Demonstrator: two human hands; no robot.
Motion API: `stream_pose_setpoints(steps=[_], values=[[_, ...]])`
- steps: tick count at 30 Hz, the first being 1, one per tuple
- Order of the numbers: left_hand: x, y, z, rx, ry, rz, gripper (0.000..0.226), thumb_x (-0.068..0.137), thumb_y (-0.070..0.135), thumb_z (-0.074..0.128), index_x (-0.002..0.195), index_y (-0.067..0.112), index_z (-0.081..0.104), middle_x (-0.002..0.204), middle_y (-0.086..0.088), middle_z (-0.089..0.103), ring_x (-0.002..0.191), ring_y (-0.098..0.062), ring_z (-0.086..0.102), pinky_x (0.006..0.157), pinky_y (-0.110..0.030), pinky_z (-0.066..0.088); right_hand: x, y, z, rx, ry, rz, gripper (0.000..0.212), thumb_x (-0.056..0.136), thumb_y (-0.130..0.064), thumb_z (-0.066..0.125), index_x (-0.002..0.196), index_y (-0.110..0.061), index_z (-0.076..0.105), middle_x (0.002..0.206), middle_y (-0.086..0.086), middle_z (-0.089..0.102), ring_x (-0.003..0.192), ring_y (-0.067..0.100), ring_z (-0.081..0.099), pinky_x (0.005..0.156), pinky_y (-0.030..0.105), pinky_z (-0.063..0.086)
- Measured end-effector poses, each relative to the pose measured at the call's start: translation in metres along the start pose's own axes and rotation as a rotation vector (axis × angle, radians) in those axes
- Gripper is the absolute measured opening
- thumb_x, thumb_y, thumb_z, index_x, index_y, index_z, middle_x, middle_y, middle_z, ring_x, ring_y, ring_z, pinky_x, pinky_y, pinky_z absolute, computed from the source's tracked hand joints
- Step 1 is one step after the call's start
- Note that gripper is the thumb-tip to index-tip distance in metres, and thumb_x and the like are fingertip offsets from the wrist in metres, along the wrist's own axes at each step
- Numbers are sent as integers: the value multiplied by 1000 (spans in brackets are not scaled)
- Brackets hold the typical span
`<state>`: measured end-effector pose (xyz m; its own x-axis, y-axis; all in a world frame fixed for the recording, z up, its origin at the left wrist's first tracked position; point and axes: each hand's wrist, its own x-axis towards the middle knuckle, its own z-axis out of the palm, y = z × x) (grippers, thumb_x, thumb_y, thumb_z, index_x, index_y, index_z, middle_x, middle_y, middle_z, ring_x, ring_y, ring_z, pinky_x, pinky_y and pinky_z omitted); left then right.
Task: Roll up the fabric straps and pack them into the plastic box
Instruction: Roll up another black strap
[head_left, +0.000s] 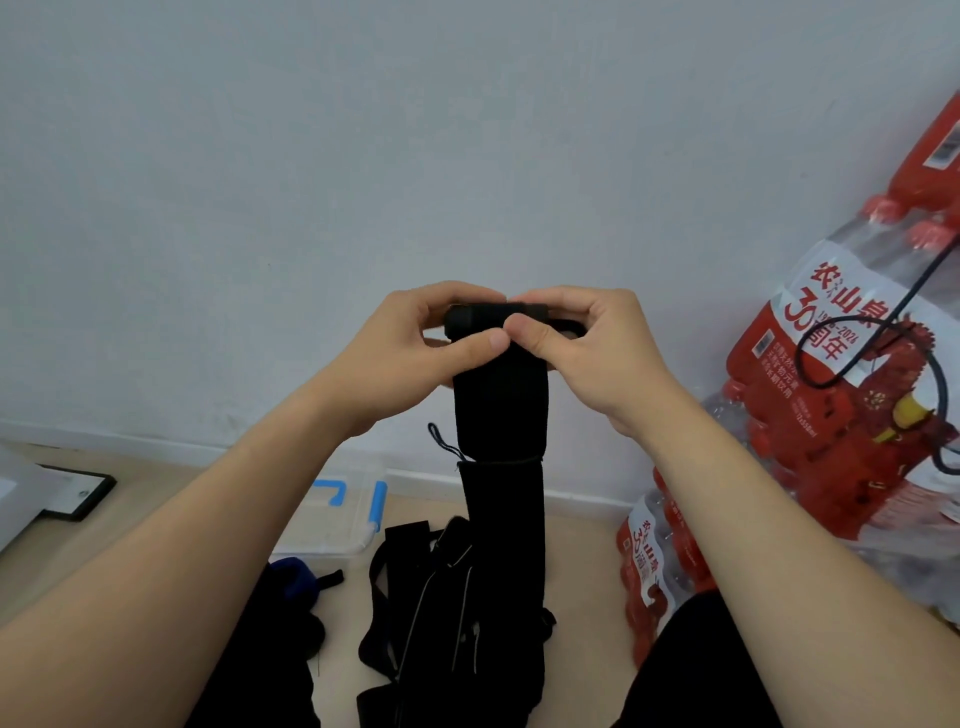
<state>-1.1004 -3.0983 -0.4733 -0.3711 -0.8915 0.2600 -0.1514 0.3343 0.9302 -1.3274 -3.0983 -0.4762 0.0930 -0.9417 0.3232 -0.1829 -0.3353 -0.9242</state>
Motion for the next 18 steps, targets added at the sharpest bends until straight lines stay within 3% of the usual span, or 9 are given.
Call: stream_pose_setpoints(steps=[2,4,8,11,14,16,18], values=[[0,1,0,-13,-46,-45,25,110,29,64,131,21,74,118,-8,79,109,-27,79,86,-48,68,0,0,0,5,-2,12,20,89,-17,90,108,-21,84,100,-3,84,99,15,81,92,35,66],[-1,1,0,18,-38,-45,22,112,23,61,129,19,74,116,-10,79,107,-28,79,87,-51,67,-1,0,-1,15,-23,34,26,85,-17,93,109,-20,84,101,1,84,98,19,81,93,38,66],[-3,-2,-2,44,-44,-2,33,104,3,70,128,24,75,121,0,79,108,-23,79,94,-39,65,-2,-1,-3,53,-69,93,22,89,-24,90,109,-21,81,102,12,82,94,32,81,85,49,68],[-3,-3,-3,35,-6,-9,40,98,0,76,128,26,75,124,4,78,107,-22,80,96,-31,63,-3,-2,-1,-10,-68,85,17,92,-24,88,107,-23,82,100,6,83,92,25,82,80,45,69],[-3,1,-3,14,-26,-49,28,104,21,73,131,25,72,125,4,77,113,-19,77,98,-30,61,-3,-2,0,-33,-16,35,20,86,-20,93,99,-30,83,100,-5,83,95,15,81,85,36,67],[-4,2,0,40,-67,-102,28,110,40,60,131,23,69,124,-1,76,119,-22,74,104,-41,60,-4,-1,1,-57,-4,25,26,80,-19,97,95,-32,81,101,-9,82,94,12,80,86,29,65],[-4,0,3,99,-51,-158,31,113,44,51,127,20,66,120,-6,74,120,-29,71,109,-54,56,-5,0,2,-75,-20,33,29,77,-17,99,94,-31,80,102,-9,82,92,13,81,85,28,64]])
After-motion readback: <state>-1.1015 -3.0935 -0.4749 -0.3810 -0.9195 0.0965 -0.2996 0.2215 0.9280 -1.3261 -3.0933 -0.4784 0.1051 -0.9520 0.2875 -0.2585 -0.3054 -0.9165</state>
